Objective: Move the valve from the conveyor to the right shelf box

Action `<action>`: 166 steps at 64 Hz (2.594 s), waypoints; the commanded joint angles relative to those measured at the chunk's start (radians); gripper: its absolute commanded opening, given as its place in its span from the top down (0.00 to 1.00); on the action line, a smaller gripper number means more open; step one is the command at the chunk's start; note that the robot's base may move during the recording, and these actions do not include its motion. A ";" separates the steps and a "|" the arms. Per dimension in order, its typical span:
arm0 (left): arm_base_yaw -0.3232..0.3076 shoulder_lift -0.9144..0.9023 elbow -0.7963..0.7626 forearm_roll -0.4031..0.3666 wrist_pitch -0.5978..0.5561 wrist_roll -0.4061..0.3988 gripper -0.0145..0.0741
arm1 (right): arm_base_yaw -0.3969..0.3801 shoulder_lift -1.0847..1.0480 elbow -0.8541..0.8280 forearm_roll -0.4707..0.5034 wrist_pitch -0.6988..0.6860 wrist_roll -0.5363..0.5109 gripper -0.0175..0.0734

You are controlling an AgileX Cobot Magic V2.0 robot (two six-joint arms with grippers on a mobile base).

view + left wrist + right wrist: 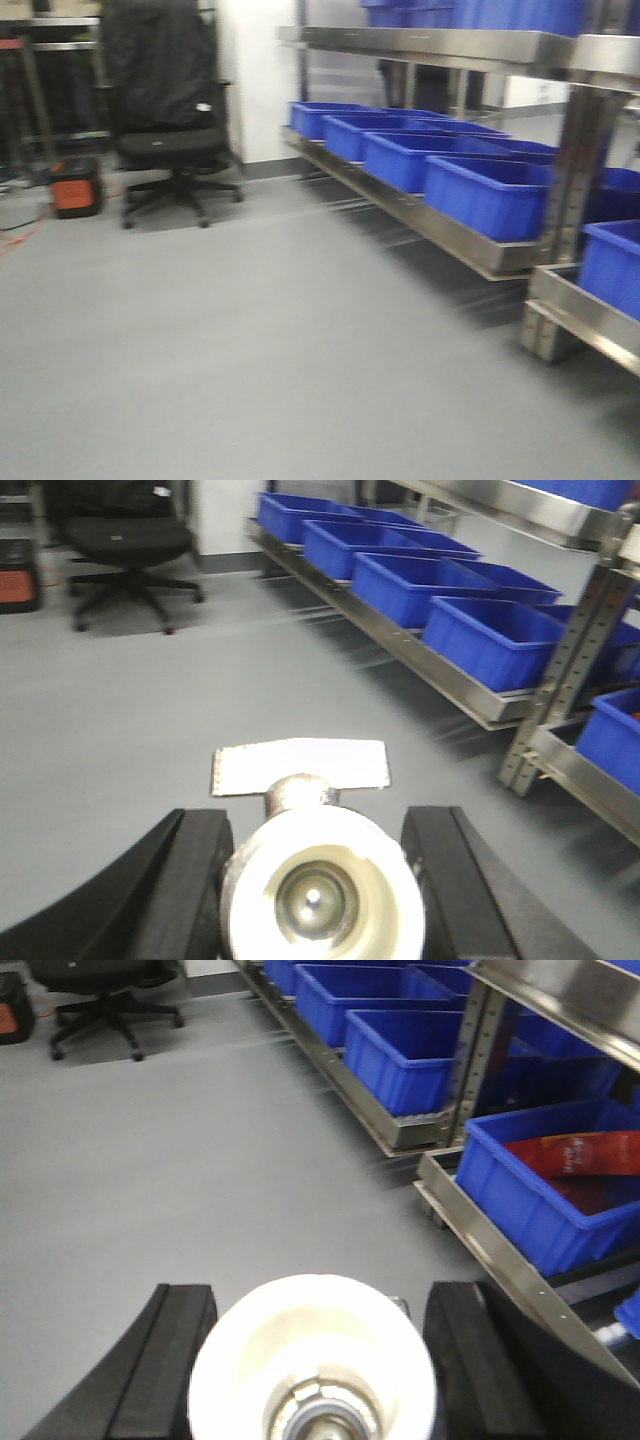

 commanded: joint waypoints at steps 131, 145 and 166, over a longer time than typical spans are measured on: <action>-0.005 -0.008 -0.007 -0.001 -0.064 -0.005 0.96 | -0.003 -0.006 -0.008 -0.003 -0.079 -0.007 0.99; -0.005 -0.008 -0.007 -0.001 -0.064 -0.005 0.96 | -0.003 -0.006 -0.008 -0.003 -0.079 -0.007 0.99; -0.005 -0.008 -0.007 -0.001 -0.064 -0.005 0.96 | -0.003 -0.006 -0.008 -0.003 -0.079 -0.007 0.99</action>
